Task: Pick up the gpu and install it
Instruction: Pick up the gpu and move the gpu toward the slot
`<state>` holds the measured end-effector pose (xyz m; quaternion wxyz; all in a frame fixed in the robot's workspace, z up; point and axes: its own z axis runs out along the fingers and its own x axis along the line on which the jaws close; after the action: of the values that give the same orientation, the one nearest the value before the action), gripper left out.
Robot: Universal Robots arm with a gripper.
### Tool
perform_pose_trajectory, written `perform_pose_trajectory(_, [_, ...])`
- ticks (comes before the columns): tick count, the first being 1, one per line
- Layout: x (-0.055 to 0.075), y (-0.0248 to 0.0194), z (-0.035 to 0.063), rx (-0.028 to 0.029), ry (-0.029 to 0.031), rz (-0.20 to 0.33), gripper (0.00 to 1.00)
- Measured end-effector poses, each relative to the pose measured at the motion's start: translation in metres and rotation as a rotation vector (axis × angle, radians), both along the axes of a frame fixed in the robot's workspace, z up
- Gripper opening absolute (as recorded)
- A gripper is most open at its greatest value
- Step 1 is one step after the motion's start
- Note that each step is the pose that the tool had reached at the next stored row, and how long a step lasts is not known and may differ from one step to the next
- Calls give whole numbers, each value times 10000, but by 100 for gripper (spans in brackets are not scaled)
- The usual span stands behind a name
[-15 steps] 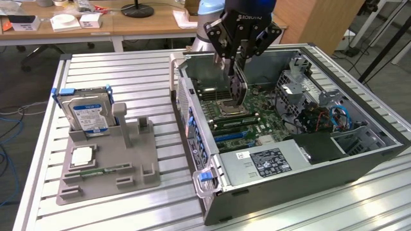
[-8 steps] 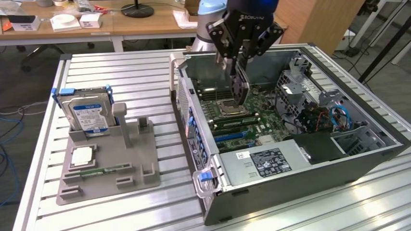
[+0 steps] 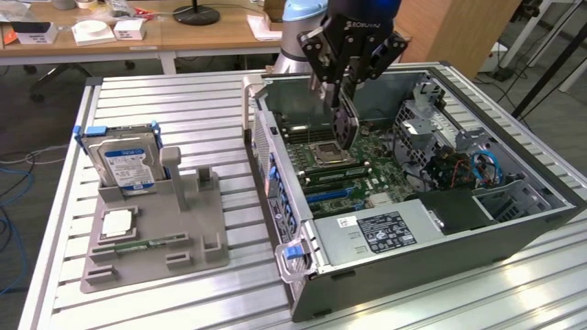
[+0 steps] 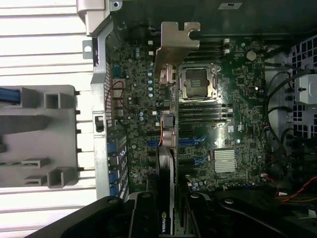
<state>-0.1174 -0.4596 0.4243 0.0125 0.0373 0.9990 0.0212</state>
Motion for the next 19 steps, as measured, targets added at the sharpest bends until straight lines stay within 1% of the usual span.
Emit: perform_pose_trajectory(19, [53,0,0,0,0,0,26])
